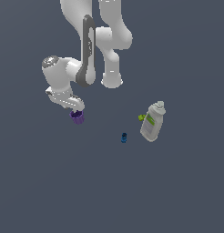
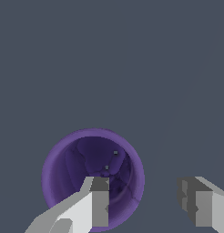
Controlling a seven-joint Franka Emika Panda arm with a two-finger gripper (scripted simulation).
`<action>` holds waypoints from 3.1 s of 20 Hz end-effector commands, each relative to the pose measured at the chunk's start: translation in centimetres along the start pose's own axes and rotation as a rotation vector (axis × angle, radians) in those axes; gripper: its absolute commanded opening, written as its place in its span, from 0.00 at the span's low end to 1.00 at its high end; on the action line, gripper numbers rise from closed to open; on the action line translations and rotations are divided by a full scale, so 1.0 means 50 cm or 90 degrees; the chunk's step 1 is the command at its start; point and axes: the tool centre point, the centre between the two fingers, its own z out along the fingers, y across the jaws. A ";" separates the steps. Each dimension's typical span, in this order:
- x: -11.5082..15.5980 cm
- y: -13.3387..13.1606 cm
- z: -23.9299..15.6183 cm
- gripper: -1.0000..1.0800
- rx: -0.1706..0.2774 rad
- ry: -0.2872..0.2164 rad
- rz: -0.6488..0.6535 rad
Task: Pick up a designated object from a clutter of objects.
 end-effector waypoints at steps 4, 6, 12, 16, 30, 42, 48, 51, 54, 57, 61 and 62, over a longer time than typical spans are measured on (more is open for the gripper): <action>-0.003 0.002 0.034 0.62 -0.001 0.000 0.001; -0.003 0.002 0.044 0.62 -0.001 0.000 0.001; -0.002 0.002 0.051 0.00 -0.001 0.000 0.001; -0.002 0.002 0.051 0.00 -0.001 0.000 0.001; 0.004 -0.021 0.018 0.00 -0.001 0.000 0.001; 0.032 -0.122 -0.127 0.00 -0.004 0.000 0.002; 0.052 -0.197 -0.233 0.00 -0.005 0.001 0.002; 0.062 -0.235 -0.286 0.00 -0.005 0.001 0.002; 0.073 -0.275 -0.341 0.00 -0.005 0.001 0.002; 0.085 -0.315 -0.396 0.00 -0.004 0.001 0.002; 0.102 -0.370 -0.470 0.00 -0.003 0.000 0.001; 0.106 -0.382 -0.487 0.00 -0.003 0.000 0.001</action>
